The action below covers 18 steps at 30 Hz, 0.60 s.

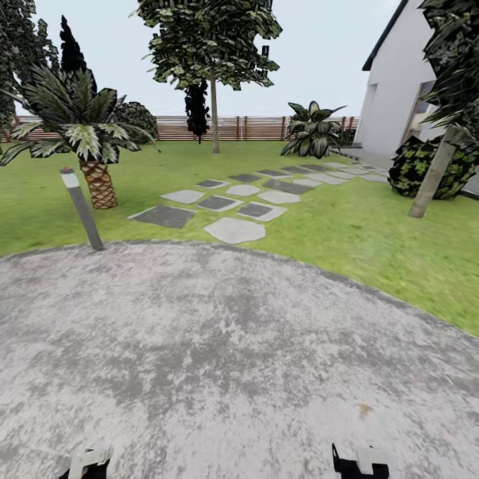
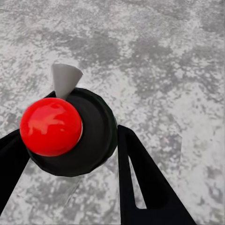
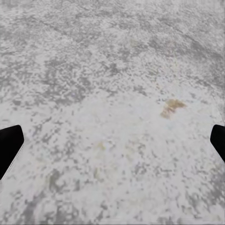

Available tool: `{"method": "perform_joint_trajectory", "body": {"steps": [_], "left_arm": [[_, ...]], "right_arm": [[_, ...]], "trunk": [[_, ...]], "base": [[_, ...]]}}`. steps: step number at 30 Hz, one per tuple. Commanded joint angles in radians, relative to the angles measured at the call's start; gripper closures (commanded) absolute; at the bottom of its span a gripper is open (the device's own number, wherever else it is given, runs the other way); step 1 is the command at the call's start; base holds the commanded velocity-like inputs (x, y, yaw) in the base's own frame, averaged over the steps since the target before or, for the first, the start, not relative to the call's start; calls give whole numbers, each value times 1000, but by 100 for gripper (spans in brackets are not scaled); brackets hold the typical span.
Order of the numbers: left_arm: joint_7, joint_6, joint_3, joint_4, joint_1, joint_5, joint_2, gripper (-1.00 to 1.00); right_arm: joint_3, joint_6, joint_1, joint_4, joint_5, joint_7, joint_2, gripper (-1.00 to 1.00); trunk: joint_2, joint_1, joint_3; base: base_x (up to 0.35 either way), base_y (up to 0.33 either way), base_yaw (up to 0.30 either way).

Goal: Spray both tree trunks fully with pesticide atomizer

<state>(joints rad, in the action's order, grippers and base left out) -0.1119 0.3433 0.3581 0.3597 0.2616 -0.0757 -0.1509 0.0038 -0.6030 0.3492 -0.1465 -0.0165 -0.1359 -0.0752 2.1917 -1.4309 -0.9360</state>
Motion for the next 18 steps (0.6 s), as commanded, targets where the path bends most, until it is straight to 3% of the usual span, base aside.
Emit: {"method": "perform_joint_trajectory", "body": {"steps": [1,18], "left_arm": [[-6,3,9,-1,2,-8,1,100],[-6,3,9,-1,1,-8,1,100]], "right_arm": [[1,-2,1,1,-2,-4,0,-100],[1,-2,1,1,-2,-4,0,-100]], "trunk": [[0,0,-1],[0,0,-1]], "base": [[340,0,0],[340,0,0]]}}
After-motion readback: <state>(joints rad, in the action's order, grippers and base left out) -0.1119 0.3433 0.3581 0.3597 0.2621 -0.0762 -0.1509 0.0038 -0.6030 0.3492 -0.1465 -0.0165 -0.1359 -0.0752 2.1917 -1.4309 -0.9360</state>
